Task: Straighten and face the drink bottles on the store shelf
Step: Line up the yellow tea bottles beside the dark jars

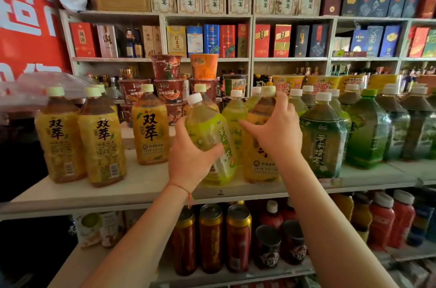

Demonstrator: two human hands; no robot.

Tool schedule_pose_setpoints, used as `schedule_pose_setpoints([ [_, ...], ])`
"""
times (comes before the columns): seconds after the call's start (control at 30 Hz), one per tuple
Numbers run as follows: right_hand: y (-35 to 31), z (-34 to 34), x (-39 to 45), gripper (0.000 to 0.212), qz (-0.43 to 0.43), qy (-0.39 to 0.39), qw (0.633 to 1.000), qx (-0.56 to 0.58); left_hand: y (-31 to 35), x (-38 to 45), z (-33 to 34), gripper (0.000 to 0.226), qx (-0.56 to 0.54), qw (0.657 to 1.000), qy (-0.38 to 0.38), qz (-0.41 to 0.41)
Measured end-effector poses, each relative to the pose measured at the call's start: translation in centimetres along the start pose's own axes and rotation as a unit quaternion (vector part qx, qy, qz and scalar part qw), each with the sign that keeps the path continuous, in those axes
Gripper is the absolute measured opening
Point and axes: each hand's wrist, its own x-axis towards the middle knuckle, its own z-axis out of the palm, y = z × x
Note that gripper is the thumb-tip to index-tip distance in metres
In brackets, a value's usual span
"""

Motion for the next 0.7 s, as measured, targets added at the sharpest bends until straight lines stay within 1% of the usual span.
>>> schedule_pose_setpoints([
  [0.1, 1.9, -0.8, 0.5, 0.104, -0.002, -0.054, 0.994, 0.097, 0.5, -0.4, 0.4, 0.104, 0.015, 1.0, -0.003, 0.005],
  [0.17, 2.8, -0.9, 0.5, 0.1, 0.003, -0.085, 0.986, 0.143, 0.3, -0.6, 0.5, 0.101, 0.021, 1.0, -0.003, 0.008],
  [0.3, 3.8, -0.7, 0.0, 0.087, 0.035, -0.125, 0.958, 0.254, 0.6, -1.2, 1.6, 0.098, 0.035, 0.999, -0.005, 0.015],
  [0.37, 4.6, -0.4, -0.5, 0.089, 0.047, -0.136, 0.946, 0.29, 0.8, -1.7, 2.0, 0.097, 0.037, 0.999, -0.003, 0.021],
  [0.43, 5.4, 0.0, -1.0, 0.089, 0.061, -0.128, 0.942, 0.303, 0.7, -2.3, 2.0, 0.092, 0.04, 0.999, 0.005, 0.02],
  [0.5, 5.4, 0.3, -1.6, 0.085, 0.075, -0.096, 0.939, 0.321, 0.8, -2.9, 1.6, 0.097, 0.122, 0.992, 0.005, 0.022],
  [0.57, 4.5, 0.2, -1.9, 0.081, 0.055, -0.06, 0.939, 0.333, 0.9, -3.1, 1.2, 0.108, 0.204, 0.979, -0.015, -0.007],
  [0.63, 2.9, -1.1, -1.9, 0.074, 0.022, -0.047, 0.939, 0.341, 1.1, -3.0, 1.3, 0.111, 0.214, 0.975, -0.035, -0.039],
  [0.7, 1.3, -3.2, -1.7, 0.062, 0.0, -0.046, 0.927, 0.371, 1.1, -2.7, 1.3, 0.112, 0.19, 0.98, -0.05, -0.041],
])
